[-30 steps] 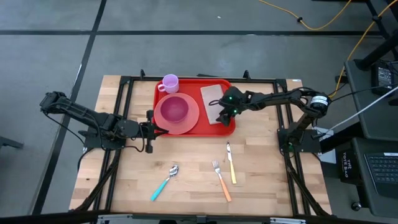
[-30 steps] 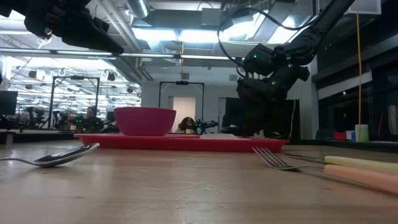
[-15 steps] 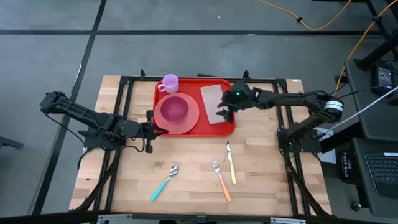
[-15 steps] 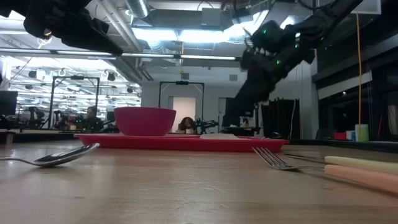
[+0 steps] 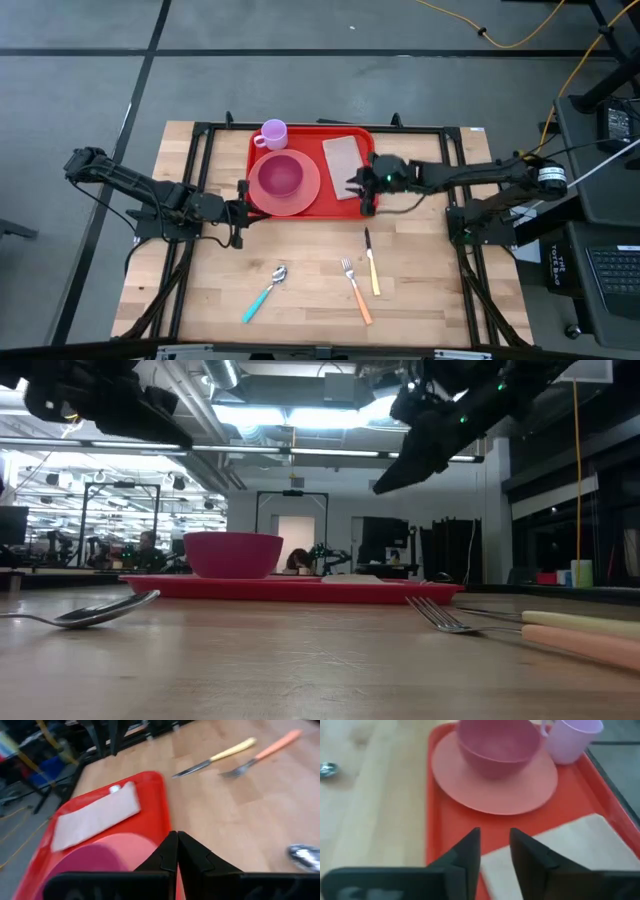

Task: Set up tray
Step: Put the orange fork on top of the white table napkin

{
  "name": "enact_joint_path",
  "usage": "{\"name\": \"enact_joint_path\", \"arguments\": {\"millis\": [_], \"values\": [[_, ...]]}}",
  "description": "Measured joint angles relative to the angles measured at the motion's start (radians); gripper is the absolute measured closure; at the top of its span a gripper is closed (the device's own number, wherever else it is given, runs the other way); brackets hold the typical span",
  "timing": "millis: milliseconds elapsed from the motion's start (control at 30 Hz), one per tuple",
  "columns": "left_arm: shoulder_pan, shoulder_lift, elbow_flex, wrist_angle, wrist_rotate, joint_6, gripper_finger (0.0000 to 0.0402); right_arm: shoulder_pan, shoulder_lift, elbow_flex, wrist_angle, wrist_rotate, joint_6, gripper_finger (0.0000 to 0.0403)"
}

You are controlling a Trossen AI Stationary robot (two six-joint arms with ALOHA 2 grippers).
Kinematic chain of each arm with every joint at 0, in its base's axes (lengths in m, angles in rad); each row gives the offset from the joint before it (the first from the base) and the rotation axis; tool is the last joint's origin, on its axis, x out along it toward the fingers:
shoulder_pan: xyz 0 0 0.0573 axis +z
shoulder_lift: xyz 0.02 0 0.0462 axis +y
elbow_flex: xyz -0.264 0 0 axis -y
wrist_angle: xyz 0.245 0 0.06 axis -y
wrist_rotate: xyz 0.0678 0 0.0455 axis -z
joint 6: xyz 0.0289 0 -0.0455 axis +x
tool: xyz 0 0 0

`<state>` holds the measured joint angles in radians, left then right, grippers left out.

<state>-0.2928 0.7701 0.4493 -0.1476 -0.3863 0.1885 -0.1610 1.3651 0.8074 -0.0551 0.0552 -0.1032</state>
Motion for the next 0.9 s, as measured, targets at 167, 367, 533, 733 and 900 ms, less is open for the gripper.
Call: {"name": "enact_joint_path", "arguments": {"millis": [167,367,533,733,900], "values": [[0.0,0.0,0.0,0.018,0.109,0.037,0.0399,0.155,0.0,0.0,0.014,0.169,0.033,0.0341],[0.0,0.0,-0.026,0.077,0.177,0.048,0.04,0.291,0.0,0.0,0.035,0.283,0.107,0.0394],[0.0,0.0,-0.177,0.392,0.231,0.107,0.0399,0.333,0.017,0.001,0.021,0.221,0.151,0.0381],[0.0,0.0,-0.288,0.6,0.2,0.02,0.0401,0.409,0.02,0.001,0.021,0.253,0.298,0.0396],[0.0,0.0,-0.291,0.598,0.201,-0.056,0.0397,0.509,0.033,0.023,-0.019,0.336,0.402,0.0397]]}}
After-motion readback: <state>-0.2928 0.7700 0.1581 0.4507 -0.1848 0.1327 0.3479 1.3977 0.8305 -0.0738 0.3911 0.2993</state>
